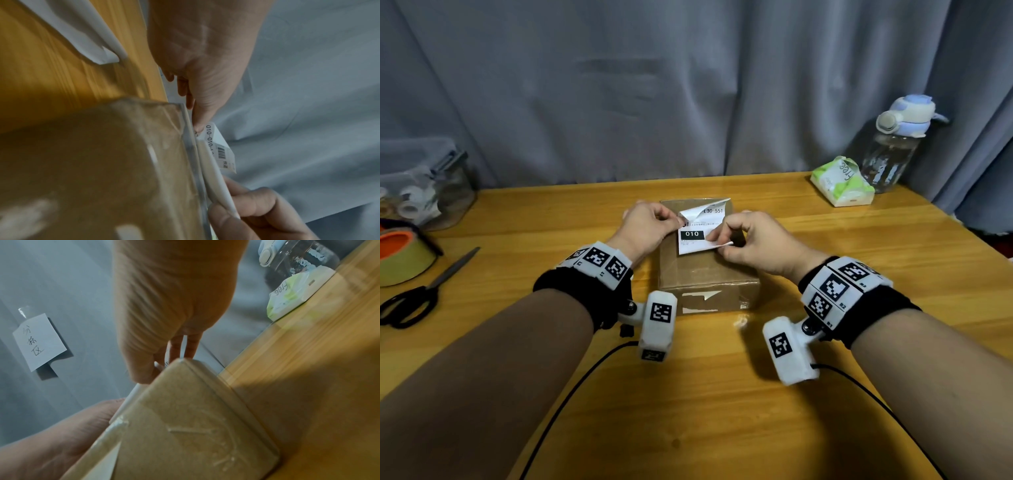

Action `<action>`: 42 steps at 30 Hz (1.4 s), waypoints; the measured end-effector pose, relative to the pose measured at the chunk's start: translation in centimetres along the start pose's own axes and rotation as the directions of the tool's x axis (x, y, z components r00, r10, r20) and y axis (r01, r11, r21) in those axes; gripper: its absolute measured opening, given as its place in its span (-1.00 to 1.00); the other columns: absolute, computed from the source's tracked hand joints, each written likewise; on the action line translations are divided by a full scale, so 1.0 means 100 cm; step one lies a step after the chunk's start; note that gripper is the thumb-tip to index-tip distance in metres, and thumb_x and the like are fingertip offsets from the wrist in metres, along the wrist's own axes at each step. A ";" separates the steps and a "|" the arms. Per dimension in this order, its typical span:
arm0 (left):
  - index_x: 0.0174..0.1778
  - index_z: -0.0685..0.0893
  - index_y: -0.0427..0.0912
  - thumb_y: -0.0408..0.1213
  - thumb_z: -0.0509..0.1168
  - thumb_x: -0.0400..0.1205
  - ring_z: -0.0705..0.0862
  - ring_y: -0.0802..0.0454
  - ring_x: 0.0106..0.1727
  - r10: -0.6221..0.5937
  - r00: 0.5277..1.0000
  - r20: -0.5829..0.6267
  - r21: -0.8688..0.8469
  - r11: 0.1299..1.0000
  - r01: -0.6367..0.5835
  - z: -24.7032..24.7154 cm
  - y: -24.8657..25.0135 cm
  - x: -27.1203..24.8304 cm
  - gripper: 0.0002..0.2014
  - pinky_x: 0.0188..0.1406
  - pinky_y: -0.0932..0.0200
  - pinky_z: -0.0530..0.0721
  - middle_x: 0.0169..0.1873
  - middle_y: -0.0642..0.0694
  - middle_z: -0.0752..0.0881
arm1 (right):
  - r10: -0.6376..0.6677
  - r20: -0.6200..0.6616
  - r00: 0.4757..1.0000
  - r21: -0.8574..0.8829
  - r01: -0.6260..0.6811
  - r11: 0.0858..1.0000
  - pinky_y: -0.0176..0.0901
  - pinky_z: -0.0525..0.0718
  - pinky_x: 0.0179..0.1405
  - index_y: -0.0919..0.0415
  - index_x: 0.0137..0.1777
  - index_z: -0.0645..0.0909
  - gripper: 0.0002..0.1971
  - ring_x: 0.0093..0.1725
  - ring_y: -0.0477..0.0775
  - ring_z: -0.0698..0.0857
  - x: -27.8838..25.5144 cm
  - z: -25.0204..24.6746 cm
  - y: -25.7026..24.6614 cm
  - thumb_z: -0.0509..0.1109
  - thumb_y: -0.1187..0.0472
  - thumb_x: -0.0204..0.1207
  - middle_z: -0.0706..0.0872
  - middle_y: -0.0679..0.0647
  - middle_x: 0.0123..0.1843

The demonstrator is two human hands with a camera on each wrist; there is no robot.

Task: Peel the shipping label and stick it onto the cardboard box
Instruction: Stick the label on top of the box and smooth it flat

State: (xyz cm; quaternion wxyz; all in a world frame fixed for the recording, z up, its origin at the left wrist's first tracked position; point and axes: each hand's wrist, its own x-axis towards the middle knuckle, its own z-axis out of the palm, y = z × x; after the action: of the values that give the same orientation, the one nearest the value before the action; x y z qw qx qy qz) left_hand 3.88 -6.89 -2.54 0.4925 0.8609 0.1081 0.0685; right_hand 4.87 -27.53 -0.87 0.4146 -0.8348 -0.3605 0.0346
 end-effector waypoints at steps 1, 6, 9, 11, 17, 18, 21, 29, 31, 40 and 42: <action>-0.44 0.76 0.26 0.25 0.37 0.09 0.61 -0.29 0.23 0.002 1.000 -0.003 0.007 1.000 -0.002 0.001 0.000 0.000 -0.76 0.29 -0.26 0.58 -0.12 -0.05 0.79 | 0.002 0.002 1.000 0.002 -0.002 1.000 -0.58 0.51 -0.07 0.33 -0.27 0.66 -0.92 -0.16 -0.53 0.61 0.000 0.000 0.000 0.48 0.48 0.32 0.76 -0.02 -0.07; -0.46 0.75 0.24 0.27 0.36 0.12 0.60 -0.25 0.23 -0.003 1.000 -0.019 0.056 0.998 0.004 0.002 -0.006 0.002 -0.75 0.29 -0.25 0.58 0.00 -0.10 0.74 | 0.008 0.016 1.000 -0.019 -0.008 1.000 -0.16 0.63 0.10 0.23 -0.29 0.65 -0.87 -0.01 -0.10 0.72 -0.001 0.002 0.000 0.48 0.46 0.30 0.77 -0.03 -0.08; -0.49 0.72 0.15 0.14 0.44 0.25 0.51 -0.16 0.30 -0.017 0.999 -0.044 0.098 0.995 0.021 -0.001 0.003 -0.008 -0.82 0.39 -0.18 0.47 0.11 -0.07 0.62 | 0.018 0.019 1.000 -0.001 -0.018 1.000 -0.16 0.63 0.09 0.21 -0.30 0.64 -0.84 -0.02 -0.08 0.72 -0.002 0.002 -0.002 0.48 0.47 0.31 0.77 0.00 -0.07; -0.44 0.69 0.12 0.05 0.46 0.36 0.46 -0.13 0.34 -0.007 0.998 -0.062 0.131 0.991 0.015 -0.002 0.006 -0.010 -0.85 0.44 -0.14 0.38 0.12 -0.05 0.55 | 0.026 0.034 0.999 0.019 -0.027 0.999 -0.18 0.63 0.09 0.19 -0.31 0.62 -0.82 -0.04 -0.11 0.71 -0.002 0.003 -0.002 0.46 0.48 0.33 0.76 0.03 -0.06; 0.02 0.54 0.04 0.01 0.41 0.44 0.36 -0.13 0.35 0.006 0.998 -0.063 0.289 0.957 0.012 0.006 0.009 -0.016 -0.69 0.46 -0.09 0.34 0.15 -0.07 0.39 | 0.069 0.063 0.996 0.115 -0.076 0.990 0.00 0.63 0.21 -0.06 -0.34 0.54 -0.75 0.11 0.07 0.73 -0.003 0.003 -0.007 0.39 0.37 0.33 0.79 0.08 -0.01; 0.14 0.48 0.01 0.03 0.42 0.42 0.36 -0.13 0.35 0.010 0.998 -0.055 0.301 0.953 0.007 0.008 0.009 -0.018 -0.57 0.45 -0.11 0.35 0.20 -0.09 0.38 | 0.079 0.082 0.994 0.128 -0.089 0.988 -0.01 0.62 0.15 -0.06 -0.32 0.51 -0.81 0.07 0.06 0.73 -0.002 0.005 -0.009 0.37 0.29 0.30 0.78 0.02 -0.06; 0.36 0.32 -0.02 0.10 0.43 0.39 0.35 -0.15 0.38 -0.028 0.999 -0.033 0.293 0.956 0.036 0.008 0.008 -0.021 -0.32 0.46 -0.08 0.36 0.34 -0.14 0.34 | 0.115 0.114 0.987 0.116 -0.128 0.985 0.00 0.52 -0.04 -0.02 -0.30 0.42 -0.93 -0.11 0.02 0.68 -0.001 0.003 -0.012 0.26 0.15 0.28 0.67 -0.16 -0.26; 0.42 0.23 0.01 0.20 0.42 0.36 0.31 -0.14 0.43 -0.047 0.999 0.019 0.384 0.923 0.036 -0.005 0.012 -0.029 -0.21 0.47 -0.11 0.36 0.38 -0.14 0.30 | 0.170 0.094 0.981 0.154 -0.183 0.971 0.27 0.38 0.47 -0.17 -0.38 0.50 -0.93 0.27 -0.06 0.67 -0.004 -0.009 -0.004 0.21 -0.07 0.21 0.82 -0.04 0.02; 0.43 0.23 -0.01 0.20 0.44 0.34 0.32 -0.14 0.43 -0.038 0.998 0.049 0.390 0.921 0.016 0.001 0.013 -0.031 -0.18 0.47 -0.03 0.36 0.39 -0.13 0.30 | 0.158 0.101 0.982 0.201 -0.176 0.964 0.21 0.38 0.49 -0.18 -0.37 0.51 -0.93 0.28 -0.04 0.67 -0.003 -0.002 -0.009 0.20 -0.04 0.26 0.81 -0.03 0.02; 0.47 0.18 0.00 0.29 0.44 0.27 0.29 -0.16 0.46 -0.102 0.994 0.050 0.432 0.899 0.070 -0.006 0.021 -0.032 -0.05 0.48 -0.14 0.37 0.43 -0.14 0.28 | 0.279 -0.143 0.950 0.424 -0.196 0.884 -0.50 0.64 -0.22 0.26 0.01 0.51 -0.84 -0.32 -0.28 0.70 -0.001 0.006 0.001 0.39 0.42 0.50 0.76 0.12 -0.25; 0.50 0.15 0.00 0.29 0.45 0.25 0.28 -0.17 0.48 -0.121 0.991 0.059 0.416 0.905 0.086 -0.003 0.022 -0.031 -0.01 0.50 -0.12 0.35 0.46 -0.16 0.26 | 0.299 -0.172 0.939 0.436 -0.200 0.878 -0.51 0.62 -0.25 0.18 -0.10 0.51 -0.78 -0.36 -0.23 0.66 0.002 0.012 0.003 0.46 0.45 0.42 0.70 0.09 -0.30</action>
State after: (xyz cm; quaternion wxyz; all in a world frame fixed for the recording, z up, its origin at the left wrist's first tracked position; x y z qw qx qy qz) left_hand 1.03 -8.51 -0.56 0.3064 0.9406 0.1450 -0.0178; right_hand 4.80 -26.76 -1.81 0.6125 -0.7664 -0.1824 0.0647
